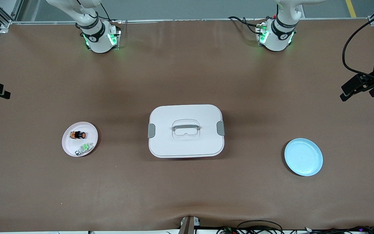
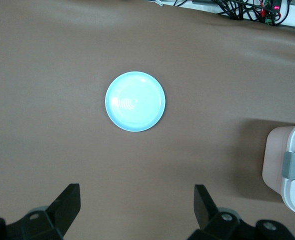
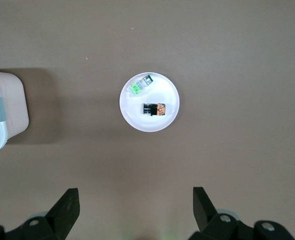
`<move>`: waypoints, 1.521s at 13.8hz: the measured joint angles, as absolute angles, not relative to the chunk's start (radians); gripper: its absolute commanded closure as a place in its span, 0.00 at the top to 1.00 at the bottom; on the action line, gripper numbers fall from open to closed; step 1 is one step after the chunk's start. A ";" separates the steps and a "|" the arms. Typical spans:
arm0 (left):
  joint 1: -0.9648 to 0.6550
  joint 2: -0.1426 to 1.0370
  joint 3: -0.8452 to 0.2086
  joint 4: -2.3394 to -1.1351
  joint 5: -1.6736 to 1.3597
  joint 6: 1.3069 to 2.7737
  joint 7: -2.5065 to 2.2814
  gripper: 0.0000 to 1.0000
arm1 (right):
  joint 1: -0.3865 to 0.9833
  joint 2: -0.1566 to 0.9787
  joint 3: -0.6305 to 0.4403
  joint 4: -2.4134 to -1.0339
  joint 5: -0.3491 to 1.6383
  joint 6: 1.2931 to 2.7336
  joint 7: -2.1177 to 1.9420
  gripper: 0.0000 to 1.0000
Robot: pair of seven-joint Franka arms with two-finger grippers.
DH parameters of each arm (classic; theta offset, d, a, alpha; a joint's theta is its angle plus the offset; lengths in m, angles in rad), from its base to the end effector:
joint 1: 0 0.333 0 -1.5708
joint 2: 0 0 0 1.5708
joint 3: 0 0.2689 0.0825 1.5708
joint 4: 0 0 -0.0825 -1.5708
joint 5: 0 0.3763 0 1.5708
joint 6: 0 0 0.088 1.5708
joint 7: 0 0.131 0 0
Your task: Transfer orange switch to right arm and place
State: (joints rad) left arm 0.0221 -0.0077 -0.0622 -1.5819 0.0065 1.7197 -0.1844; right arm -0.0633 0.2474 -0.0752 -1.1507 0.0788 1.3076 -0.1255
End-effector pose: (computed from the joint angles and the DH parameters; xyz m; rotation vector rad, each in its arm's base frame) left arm 0.5626 -0.0219 0.5669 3.1159 0.2244 0.2274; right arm 0.5748 -0.0623 0.5816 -3.0692 -0.0085 0.1252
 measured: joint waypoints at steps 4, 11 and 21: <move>0.023 -0.007 -0.062 -1.582 0.007 1.718 -0.184 1.00 | -0.063 0.201 -0.073 -1.226 0.074 1.344 -0.126 1.00; 0.025 0.014 -0.062 -1.581 -0.046 1.718 -0.184 1.00 | -0.061 0.054 -0.067 -1.452 0.072 1.453 -0.126 1.00; 0.026 0.026 -0.062 -1.578 -0.059 1.716 -0.184 1.00 | 0.032 0.030 -0.137 -1.491 0.032 1.481 -0.125 1.00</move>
